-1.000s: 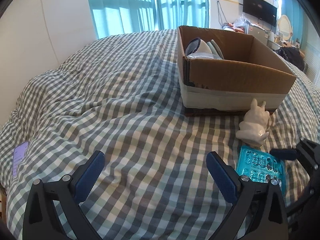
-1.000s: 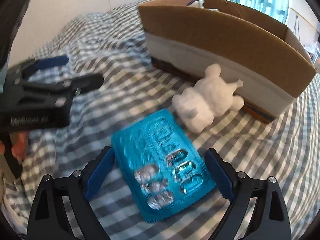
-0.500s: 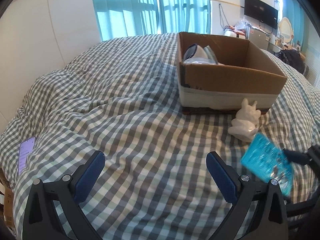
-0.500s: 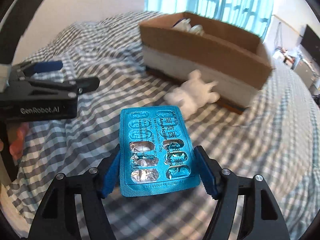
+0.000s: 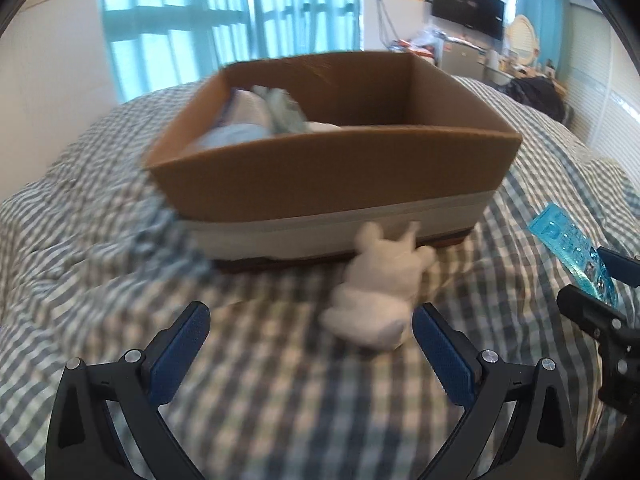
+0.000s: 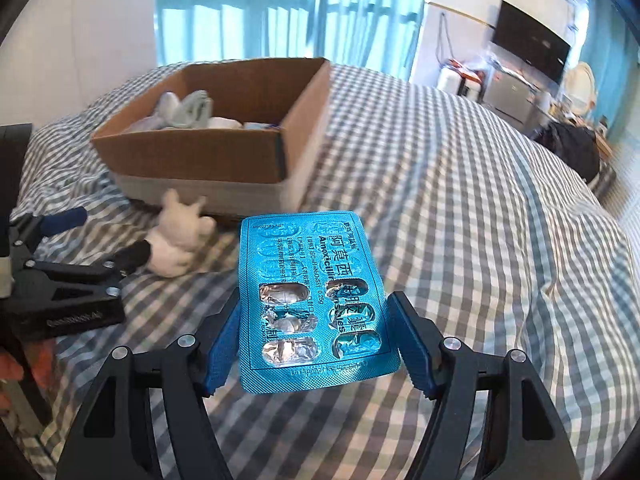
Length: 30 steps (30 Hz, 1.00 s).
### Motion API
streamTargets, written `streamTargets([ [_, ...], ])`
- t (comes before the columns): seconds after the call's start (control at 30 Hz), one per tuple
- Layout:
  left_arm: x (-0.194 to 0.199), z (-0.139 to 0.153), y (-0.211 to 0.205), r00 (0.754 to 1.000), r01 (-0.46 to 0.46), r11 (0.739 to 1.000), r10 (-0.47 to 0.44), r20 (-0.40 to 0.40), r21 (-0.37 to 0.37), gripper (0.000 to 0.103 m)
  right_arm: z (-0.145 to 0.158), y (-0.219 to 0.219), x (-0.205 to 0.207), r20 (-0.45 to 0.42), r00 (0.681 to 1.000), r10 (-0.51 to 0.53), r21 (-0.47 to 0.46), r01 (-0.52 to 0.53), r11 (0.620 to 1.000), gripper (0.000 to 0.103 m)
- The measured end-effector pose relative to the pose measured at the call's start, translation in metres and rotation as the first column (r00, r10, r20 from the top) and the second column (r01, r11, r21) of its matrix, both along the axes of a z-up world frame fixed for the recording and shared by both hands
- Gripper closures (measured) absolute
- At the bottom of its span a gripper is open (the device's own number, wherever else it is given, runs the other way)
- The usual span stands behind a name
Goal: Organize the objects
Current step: 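Grasp the white plush toy with the left tool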
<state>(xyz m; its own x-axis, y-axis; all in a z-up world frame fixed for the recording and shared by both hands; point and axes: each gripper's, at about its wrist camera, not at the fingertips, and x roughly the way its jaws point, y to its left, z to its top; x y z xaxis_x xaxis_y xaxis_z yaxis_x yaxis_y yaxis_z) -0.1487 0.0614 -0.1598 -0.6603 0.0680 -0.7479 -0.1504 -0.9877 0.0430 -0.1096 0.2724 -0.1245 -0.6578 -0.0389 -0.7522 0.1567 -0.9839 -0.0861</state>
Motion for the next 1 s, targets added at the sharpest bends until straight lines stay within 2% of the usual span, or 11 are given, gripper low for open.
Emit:
streamTargets([
  [0.1, -0.014, -0.013, 0.016, 0.998, 0.043, 0.999, -0.042, 0.039, -0.004, 0.000, -0.004, 0.003, -0.007, 0.008, 1.000, -0.010, 0.002, 0.010, 1.000, 0.033],
  [0.13, -0.018, -0.018, 0.020, 0.997, 0.054, 0.999, -0.054, 0.055, -0.004, 0.006, -0.005, 0.003, -0.009, 0.008, 1.000, -0.011, 0.007, 0.011, 1.000, 0.033],
  [0.2, -0.024, -0.025, 0.025, 0.993, 0.079, 0.997, -0.078, 0.088, -0.006, 0.027, -0.008, 0.004, -0.009, 0.008, 1.000, -0.012, 0.020, 0.011, 1.000, 0.033],
  [0.23, -0.028, -0.030, 0.028, 0.989, 0.093, 0.996, -0.092, 0.117, -0.006, 0.046, -0.010, 0.003, -0.010, 0.010, 1.000, -0.009, 0.025, 0.009, 1.000, 0.033],
  [0.27, -0.028, -0.031, 0.028, 0.988, 0.096, 0.995, -0.093, 0.125, -0.012, 0.048, -0.011, 0.003, -0.009, 0.012, 1.000, -0.007, 0.026, 0.007, 1.000, 0.033],
  [0.47, -0.006, -0.012, 0.021, 0.992, 0.096, 0.995, -0.096, 0.084, 0.006, 0.048, -0.005, 0.003, 0.000, -0.006, 1.000, -0.003, 0.024, 0.003, 1.000, 0.033],
  [0.63, 0.026, 0.022, 0.005, 0.996, 0.082, 0.997, -0.083, 0.023, 0.009, 0.048, 0.010, -0.002, 0.014, -0.039, 0.999, 0.001, 0.016, -0.001, 1.000, 0.033],
  [0.8, 0.050, 0.066, -0.012, 0.997, 0.045, 0.998, -0.042, -0.066, 0.032, 0.048, 0.040, -0.008, 0.041, -0.101, 0.995, 0.012, -0.016, -0.013, 1.000, 0.033],
  [1.0, 0.062, 0.119, -0.023, 0.983, 0.034, 0.998, -0.023, -0.184, 0.058, 0.048, 0.088, -0.015, 0.065, -0.195, 0.980, 0.041, -0.026, -0.047, 0.999, 0.033],
])
